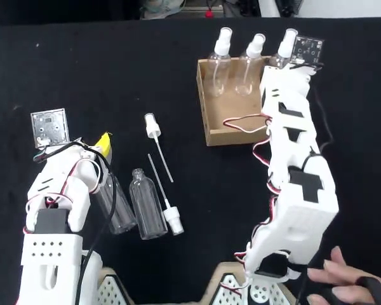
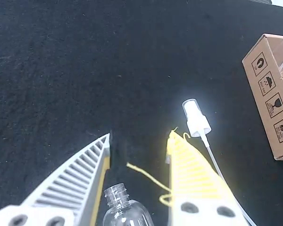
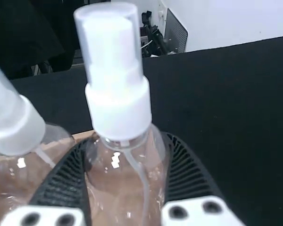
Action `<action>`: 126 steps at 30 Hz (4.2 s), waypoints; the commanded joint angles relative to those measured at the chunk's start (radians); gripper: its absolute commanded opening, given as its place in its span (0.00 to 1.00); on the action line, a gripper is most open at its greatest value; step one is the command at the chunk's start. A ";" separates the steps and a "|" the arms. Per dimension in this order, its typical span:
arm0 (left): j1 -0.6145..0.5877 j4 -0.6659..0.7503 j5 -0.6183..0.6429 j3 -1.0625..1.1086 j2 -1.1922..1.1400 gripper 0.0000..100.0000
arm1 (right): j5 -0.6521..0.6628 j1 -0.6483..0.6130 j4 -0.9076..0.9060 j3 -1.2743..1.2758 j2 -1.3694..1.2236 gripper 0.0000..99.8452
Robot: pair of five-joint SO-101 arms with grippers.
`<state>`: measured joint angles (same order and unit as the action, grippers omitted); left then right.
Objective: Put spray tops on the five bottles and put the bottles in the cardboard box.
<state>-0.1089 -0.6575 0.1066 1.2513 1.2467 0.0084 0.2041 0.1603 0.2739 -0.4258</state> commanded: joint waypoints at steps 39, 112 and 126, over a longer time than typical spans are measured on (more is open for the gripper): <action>-0.008 0.014 0.008 -0.018 0.011 0.19 | 0.005 -0.011 0.296 -0.054 -0.142 0.01; -0.010 0.014 0.008 -0.021 0.011 0.19 | 0.008 -0.038 0.135 0.122 0.088 0.38; -0.012 0.014 0.008 -0.021 0.011 0.19 | 0.009 -0.061 0.133 0.137 0.091 0.38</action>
<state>-0.1089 -0.6575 0.1066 1.2513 1.2467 0.0084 0.1596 0.2969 0.4181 -0.3890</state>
